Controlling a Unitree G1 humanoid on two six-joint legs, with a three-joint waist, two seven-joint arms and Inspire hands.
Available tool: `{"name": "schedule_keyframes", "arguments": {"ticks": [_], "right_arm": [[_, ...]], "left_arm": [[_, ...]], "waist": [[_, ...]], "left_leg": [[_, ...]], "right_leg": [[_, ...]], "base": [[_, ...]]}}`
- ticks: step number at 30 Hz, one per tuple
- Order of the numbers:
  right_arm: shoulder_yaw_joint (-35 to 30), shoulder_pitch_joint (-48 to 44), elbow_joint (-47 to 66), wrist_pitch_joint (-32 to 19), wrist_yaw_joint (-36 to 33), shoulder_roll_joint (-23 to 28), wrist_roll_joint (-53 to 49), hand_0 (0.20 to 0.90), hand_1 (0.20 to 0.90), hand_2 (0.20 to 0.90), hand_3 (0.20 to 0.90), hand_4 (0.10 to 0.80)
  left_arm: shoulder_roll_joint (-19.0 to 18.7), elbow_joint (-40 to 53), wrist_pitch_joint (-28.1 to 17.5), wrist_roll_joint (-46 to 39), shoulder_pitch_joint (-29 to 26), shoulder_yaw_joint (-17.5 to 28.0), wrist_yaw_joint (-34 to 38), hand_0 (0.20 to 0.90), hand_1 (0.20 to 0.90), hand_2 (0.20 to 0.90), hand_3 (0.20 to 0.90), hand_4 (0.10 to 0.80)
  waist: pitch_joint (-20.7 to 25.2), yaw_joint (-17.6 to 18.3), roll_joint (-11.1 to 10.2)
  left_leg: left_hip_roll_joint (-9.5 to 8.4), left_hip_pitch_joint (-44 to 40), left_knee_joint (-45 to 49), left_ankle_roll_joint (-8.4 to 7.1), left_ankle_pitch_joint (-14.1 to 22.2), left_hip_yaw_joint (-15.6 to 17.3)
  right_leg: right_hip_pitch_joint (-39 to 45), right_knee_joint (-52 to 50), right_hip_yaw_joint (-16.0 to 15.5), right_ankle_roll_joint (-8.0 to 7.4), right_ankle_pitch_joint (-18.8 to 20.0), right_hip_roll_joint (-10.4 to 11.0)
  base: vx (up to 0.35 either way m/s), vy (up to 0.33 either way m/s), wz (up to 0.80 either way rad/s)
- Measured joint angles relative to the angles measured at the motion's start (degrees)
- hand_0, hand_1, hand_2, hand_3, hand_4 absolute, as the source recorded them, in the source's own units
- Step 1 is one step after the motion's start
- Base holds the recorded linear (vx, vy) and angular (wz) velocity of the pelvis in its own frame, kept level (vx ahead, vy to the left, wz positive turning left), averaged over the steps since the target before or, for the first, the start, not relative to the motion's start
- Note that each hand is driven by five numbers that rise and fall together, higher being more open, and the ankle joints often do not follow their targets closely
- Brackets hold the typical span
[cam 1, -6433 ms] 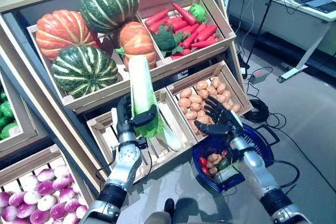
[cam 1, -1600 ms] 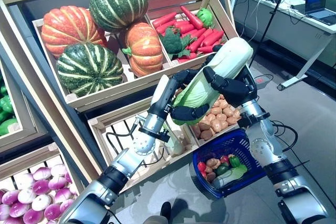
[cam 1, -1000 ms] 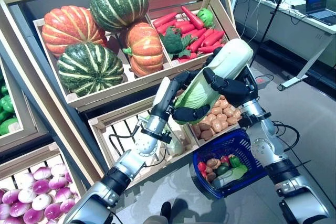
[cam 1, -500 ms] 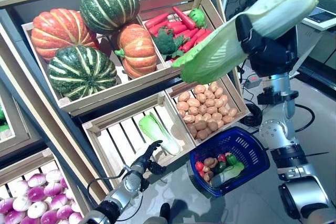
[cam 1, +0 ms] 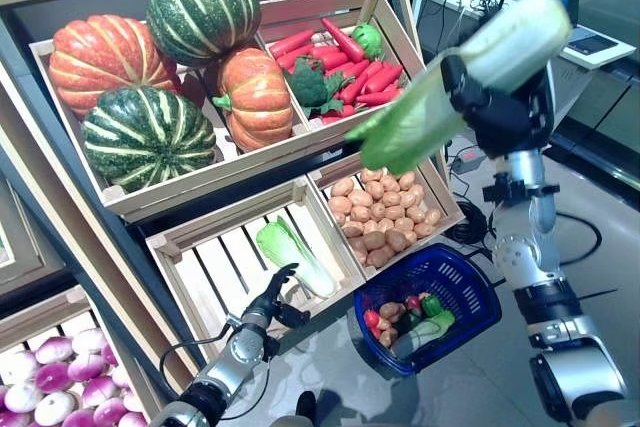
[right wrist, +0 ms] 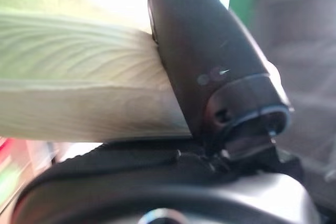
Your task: Put vegetables into the basket
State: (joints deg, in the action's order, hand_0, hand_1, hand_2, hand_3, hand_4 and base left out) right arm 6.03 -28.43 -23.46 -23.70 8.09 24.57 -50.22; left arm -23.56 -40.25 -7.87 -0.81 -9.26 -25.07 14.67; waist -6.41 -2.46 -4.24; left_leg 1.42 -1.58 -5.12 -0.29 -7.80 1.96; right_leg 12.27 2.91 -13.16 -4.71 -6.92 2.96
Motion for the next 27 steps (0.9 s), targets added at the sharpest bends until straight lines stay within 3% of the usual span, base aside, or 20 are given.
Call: {"name": "schedule_keyframes", "arguments": {"ticks": [7, 11, 19, 22, 24, 27], "right_arm": [[-1.83, 13.59, -15.69, 3.44, -5.42, 2.54, 0.25, 0.300, 0.300, 0.300, 0.300, 0.400], [-3.60, 13.87, -22.14, 3.40, -8.24, 4.35, 0.11, 0.300, 0.300, 0.300, 0.300, 0.400], [-5.28, 0.37, -30.89, 3.03, -10.23, 6.92, -4.71, 0.300, 0.300, 0.300, 0.300, 0.400], [-5.09, -8.52, -33.26, 2.63, -10.24, 7.82, -7.03, 0.300, 0.300, 0.300, 0.300, 0.400], [-5.11, -14.48, -35.17, 2.35, -10.25, 7.98, -9.50, 0.300, 0.300, 0.300, 0.300, 0.400], [-5.12, -19.50, -36.78, 2.31, -10.24, 7.97, -13.85, 0.300, 0.300, 0.300, 0.300, 0.400]], "left_arm": [[-2.99, 7.79, -1.24, -4.09, 1.01, 4.54, 1.63, 0.900, 0.900, 0.900, 0.900, 0.800], [-4.34, 10.14, -2.74, -4.85, -0.44, 4.69, 3.09, 0.900, 0.900, 0.900, 0.900, 0.800], [-6.17, 10.86, -6.29, -5.75, -13.06, 1.37, 6.84, 0.900, 0.900, 0.900, 0.900, 0.800], [-6.99, 10.84, -8.98, -3.94, -19.30, -0.64, 10.06, 0.900, 0.900, 0.900, 0.900, 0.800], [-9.15, 10.75, -9.82, -1.89, -23.92, -2.88, 11.91, 0.900, 0.900, 0.900, 0.900, 0.800], [-11.54, 9.79, -10.11, 2.22, -29.54, -4.01, 13.42, 0.900, 0.900, 0.900, 0.900, 0.800]], "waist": [[-0.67, 0.30, 0.41], [-2.79, 0.83, 2.17], [-12.01, 1.08, 7.29], [-18.15, 0.70, 10.03], [-21.44, 0.43, 10.73], [-23.57, -0.07, 10.20]], "left_leg": [[-0.18, 0.45, -0.03, 0.24, 0.16, 0.49], [0.20, 1.95, -0.01, 0.10, -0.23, 0.52], [2.25, 10.92, 0.03, -0.47, -4.06, -1.02], [2.46, 14.92, 1.87, -0.63, -4.93, -1.62], [2.21, 18.96, 4.93, -0.72, -4.91, -1.57], [0.17, 24.97, 9.31, -0.82, -4.67, -1.05]], "right_leg": [[-0.51, 0.02, 0.44, -0.20, 0.12, 0.32], [-2.43, -0.08, 0.56, -0.05, 0.63, -0.02], [-11.59, -0.85, 0.35, 0.94, 3.81, -2.12], [-17.27, -5.82, 0.20, 1.09, 3.17, -2.11], [-23.12, -12.63, -0.10, 1.22, 1.11, -1.07], [-33.75, -27.05, -0.31, 1.23, -4.18, 2.91]], "base": [[0.017, -0.044, -0.05], [-0.181, -0.048, -0.05], [-0.266, -0.001, -0.02], [-0.309, 0.065, -0.09], [-0.193, 0.068, -0.11], [-0.091, 0.053, 0.03]]}}
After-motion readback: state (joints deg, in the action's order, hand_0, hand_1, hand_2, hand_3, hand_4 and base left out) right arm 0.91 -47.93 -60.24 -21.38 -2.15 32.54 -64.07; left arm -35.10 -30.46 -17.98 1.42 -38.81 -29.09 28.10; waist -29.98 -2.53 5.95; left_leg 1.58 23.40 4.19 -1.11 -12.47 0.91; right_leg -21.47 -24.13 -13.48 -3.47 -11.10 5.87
